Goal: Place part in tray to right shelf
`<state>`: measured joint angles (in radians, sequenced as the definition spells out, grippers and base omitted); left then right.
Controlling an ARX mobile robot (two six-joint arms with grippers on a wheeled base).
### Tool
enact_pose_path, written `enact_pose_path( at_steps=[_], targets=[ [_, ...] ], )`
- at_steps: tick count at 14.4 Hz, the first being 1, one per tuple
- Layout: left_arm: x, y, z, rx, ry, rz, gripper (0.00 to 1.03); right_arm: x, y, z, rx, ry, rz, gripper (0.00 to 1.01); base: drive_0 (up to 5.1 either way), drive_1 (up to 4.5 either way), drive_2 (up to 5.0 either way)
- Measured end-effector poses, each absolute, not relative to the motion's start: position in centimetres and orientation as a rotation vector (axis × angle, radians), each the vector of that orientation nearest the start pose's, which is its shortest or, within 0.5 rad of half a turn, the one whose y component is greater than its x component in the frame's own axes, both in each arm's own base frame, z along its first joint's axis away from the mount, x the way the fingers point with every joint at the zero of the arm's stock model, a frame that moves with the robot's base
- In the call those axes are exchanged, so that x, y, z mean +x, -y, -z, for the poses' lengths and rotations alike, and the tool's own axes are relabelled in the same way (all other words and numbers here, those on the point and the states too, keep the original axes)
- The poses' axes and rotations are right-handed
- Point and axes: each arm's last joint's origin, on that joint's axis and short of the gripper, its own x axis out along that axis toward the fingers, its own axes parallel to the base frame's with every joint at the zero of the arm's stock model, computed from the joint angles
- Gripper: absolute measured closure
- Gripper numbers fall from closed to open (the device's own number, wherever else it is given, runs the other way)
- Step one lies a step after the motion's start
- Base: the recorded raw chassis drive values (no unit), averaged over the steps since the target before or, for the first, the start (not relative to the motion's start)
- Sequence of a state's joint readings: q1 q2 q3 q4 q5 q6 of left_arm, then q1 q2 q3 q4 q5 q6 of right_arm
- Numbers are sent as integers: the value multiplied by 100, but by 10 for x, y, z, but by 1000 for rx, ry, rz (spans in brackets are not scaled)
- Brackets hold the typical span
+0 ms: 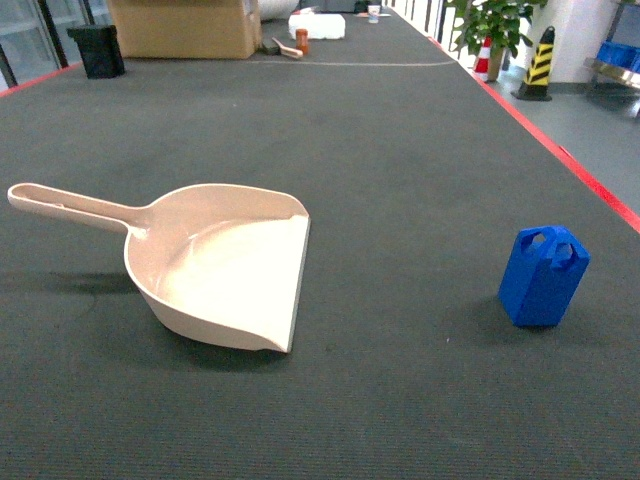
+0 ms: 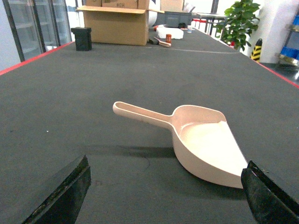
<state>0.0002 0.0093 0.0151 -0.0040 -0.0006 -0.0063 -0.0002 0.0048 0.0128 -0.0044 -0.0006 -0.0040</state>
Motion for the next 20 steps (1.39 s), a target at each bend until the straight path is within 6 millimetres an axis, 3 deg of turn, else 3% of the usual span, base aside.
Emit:
enact_pose_path(
  at_steps=[20],
  targets=[
    [97, 0, -168, -6, 2, -1, 5, 97, 0, -167, -4, 4, 0, 3, 0, 0, 0]
  ],
)
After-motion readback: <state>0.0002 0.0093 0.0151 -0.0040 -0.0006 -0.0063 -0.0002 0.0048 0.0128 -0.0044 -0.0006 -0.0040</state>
